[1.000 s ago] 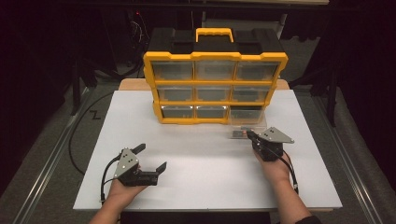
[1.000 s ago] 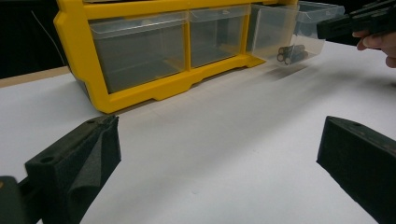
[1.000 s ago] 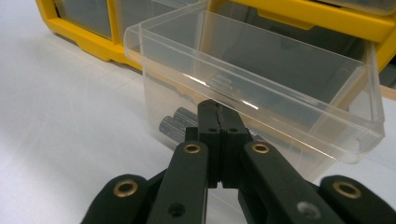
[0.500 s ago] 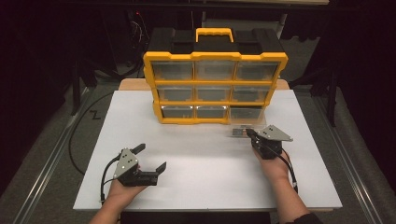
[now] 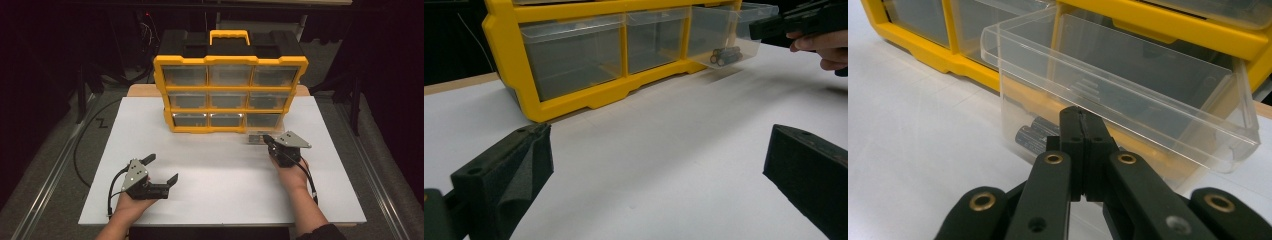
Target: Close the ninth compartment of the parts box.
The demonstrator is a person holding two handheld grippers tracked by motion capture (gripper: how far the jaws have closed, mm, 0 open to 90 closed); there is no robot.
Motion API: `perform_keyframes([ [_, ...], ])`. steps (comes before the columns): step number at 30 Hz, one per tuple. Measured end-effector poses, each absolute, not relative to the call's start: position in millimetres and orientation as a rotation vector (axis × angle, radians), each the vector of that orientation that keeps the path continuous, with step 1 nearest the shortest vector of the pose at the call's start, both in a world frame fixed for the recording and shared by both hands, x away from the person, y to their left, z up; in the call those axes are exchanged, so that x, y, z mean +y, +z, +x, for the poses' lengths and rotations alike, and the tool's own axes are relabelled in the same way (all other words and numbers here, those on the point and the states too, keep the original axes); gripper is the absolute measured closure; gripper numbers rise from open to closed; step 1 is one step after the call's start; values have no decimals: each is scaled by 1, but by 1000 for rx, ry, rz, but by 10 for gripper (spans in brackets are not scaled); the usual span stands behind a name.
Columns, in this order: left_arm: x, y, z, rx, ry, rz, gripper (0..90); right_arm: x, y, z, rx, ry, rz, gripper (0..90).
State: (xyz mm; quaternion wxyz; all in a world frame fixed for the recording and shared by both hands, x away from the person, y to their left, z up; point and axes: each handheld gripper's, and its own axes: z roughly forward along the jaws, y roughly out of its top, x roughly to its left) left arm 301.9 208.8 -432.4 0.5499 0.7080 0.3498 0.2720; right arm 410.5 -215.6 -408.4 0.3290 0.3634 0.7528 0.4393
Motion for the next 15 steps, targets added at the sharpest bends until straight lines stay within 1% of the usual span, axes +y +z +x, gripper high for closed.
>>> perform_keyframes([
  [15, 210, -433, 302, 831, 637, 1668, 2, -211, -410, 425, 1968, 1131, 960, 900],
])
